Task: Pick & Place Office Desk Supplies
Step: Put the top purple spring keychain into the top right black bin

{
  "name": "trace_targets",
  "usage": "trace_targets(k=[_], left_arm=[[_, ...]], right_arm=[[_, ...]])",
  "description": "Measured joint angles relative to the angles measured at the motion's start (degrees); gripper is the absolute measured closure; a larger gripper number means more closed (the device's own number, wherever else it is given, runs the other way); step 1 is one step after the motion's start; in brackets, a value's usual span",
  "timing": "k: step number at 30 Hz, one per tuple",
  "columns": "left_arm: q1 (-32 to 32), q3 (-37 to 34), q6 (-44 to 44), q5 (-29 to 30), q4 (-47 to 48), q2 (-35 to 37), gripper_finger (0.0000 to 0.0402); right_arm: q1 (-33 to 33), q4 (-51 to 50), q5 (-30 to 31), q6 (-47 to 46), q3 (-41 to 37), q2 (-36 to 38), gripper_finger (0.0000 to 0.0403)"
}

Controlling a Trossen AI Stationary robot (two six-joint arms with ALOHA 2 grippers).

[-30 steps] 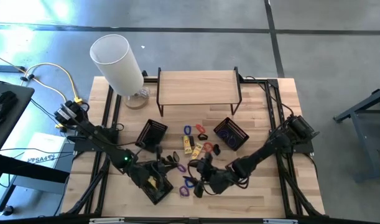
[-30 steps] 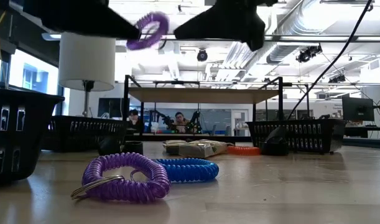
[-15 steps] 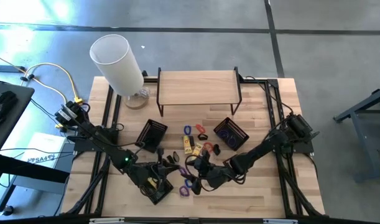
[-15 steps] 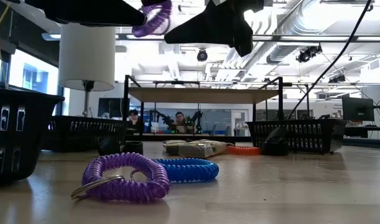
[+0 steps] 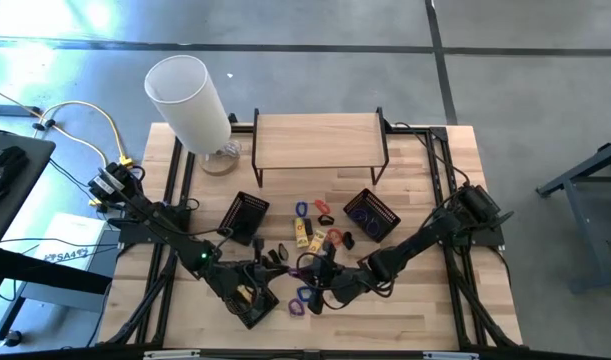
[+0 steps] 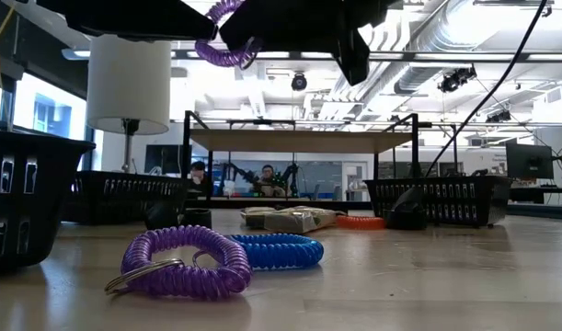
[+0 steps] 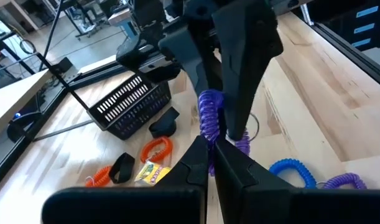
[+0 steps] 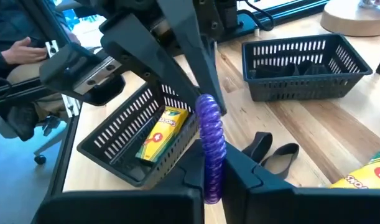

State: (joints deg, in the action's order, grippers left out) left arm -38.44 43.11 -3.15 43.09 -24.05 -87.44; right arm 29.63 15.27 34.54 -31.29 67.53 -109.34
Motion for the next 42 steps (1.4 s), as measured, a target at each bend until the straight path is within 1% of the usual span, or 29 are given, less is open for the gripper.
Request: trace_targets(k=[3, 5, 10, 13, 17, 19, 21, 26, 29, 33, 36, 39, 42], left_arm=[[0.00, 0.00, 0.12, -4.11, -0.07, -0.15, 0.0392], [-0.02, 0.00, -0.14, -6.02, 0.01, -0.24, 0.0378], [-0.01, 0.00, -0.39, -6.31, -0.16, -0.52, 0.0316], [0.23, 0.00, 1.21, -6.31, -0.55, -0.52, 0.0277], [0.50, 0.00, 2.99, -6.29, -0.46, -0.52, 0.0246], [0.50, 0.00, 2.99, -6.27, -0.46, -0.52, 0.0241], [0.50, 0.00, 2.31, -6.28, -0.48, -0.52, 0.0239], [0.39, 0.00, 2.50, -6.27, -0.46, -0.52, 0.0239], [0.39, 0.00, 3.67, -6.27, -0.46, -0.52, 0.0238], [0.39, 0.00, 4.22, -6.27, -0.44, -0.52, 0.0238], [0.39, 0.00, 4.92, -6.53, -0.44, -0.52, 0.0238], [0.39, 0.00, 4.98, -8.45, -0.44, -0.52, 0.0238], [0.37, 0.00, 5.02, -8.61, -0.43, -0.52, 0.0238]], right_arm=[[0.00, -0.04, -0.02, 0.05, 0.00, 0.00, 0.0391], [0.00, -0.03, -0.28, 0.40, 0.00, 0.01, 0.0394], [0.00, -0.15, -2.32, 1.10, 0.00, 0.04, 0.0397], [0.00, -1.44, -3.43, 0.81, 0.00, 0.04, 0.0397], [0.00, -6.13, -3.28, -4.20, 0.00, 0.07, 0.0398], [0.32, -10.16, -2.30, -7.52, 0.00, 0.07, 0.0399], [0.85, -15.49, 0.07, -11.05, 0.00, 0.51, 0.0399], [3.37, -30.68, 9.34, -21.07, 0.02, 4.32, 0.0399], [4.30, -39.78, 13.68, -28.42, 0.07, 7.42, 0.0399], [4.73, -54.43, 17.89, -40.19, 0.06, 10.30, 0.0399], [4.20, -65.54, 18.81, -49.82, 0.00, 10.23, 0.0398], [3.07, -76.55, 15.91, -59.94, -0.16, 10.26, 0.0399], [2.03, -82.34, 14.57, -66.80, -2.07, 9.94, 0.0398]])
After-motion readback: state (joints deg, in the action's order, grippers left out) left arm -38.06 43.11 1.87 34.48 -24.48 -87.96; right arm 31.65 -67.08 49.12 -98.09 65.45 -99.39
